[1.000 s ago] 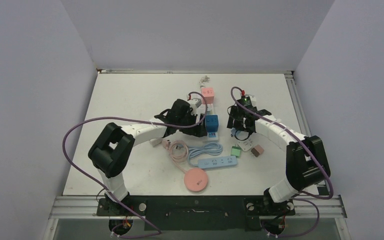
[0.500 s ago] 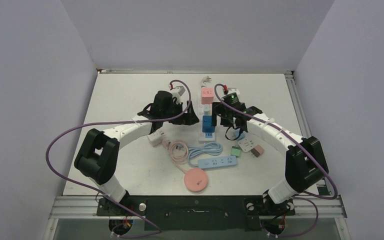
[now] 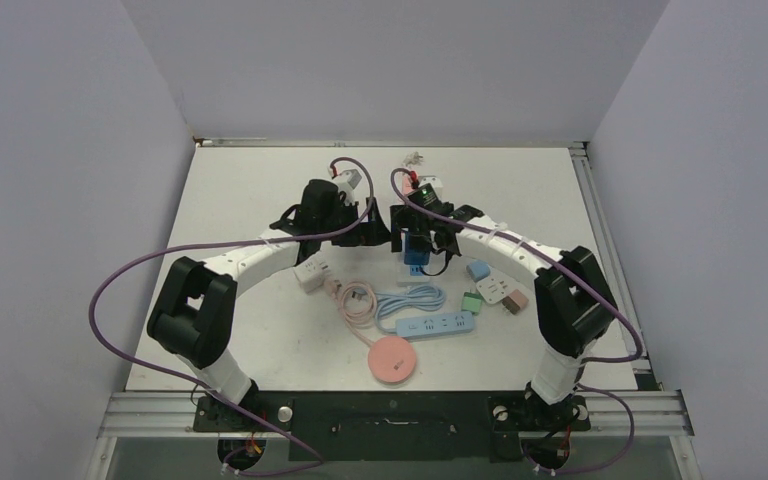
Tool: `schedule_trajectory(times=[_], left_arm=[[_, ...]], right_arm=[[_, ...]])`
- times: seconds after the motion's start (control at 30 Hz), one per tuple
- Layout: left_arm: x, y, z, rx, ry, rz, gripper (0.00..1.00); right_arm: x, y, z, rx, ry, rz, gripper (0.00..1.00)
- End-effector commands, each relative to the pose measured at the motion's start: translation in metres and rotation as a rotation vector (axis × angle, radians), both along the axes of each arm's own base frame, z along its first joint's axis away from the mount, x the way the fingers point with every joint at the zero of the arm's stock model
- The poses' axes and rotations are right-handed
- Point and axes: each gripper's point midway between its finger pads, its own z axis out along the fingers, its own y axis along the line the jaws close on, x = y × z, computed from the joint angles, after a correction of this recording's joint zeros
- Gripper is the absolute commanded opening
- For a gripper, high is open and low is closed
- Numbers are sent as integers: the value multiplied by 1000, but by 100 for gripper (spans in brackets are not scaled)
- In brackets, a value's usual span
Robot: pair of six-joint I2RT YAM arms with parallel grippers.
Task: Pull the plug off the socket
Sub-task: Place the plug at the center of the board, then remove the plug from the socket.
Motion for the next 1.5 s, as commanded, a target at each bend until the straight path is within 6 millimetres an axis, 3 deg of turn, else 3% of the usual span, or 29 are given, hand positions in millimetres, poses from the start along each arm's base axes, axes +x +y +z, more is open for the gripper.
schedule_trajectory(times=[0.0,0.1,0.2,0.3,0.47,0.67,1.0,1.13,1.27,1.47], left_arm=[[9,1,17,-25,-36,19,91],[7,4,8,-1,0,23,91],[6,2,4,-2,21,13,92],[4,-3,2,-25,42,-3,92],[5,-8,-2,-137,117,-12,92],[1,-20,0,-314,216,-41,91],[-7,-27,-22,-305,302,-58,83],[-15,-36,-31,-312,345,-83,72],[-18,-41,-34,-337,365,-95,54],[-19,-44,-36,-372,378,-98,17]], right_arm=[[6,9,-13,-19,45,-50,89],[7,11,-15,-16,43,-57,64],[8,16,-9,22,20,-50,26],[7,22,2,91,-24,-38,6],[4,30,34,266,-116,-3,5],[-1,28,53,401,-153,34,5],[-5,38,78,568,-202,109,5],[-7,40,81,576,-209,129,5],[-9,41,80,581,-201,137,5],[-12,40,70,561,-169,135,5]])
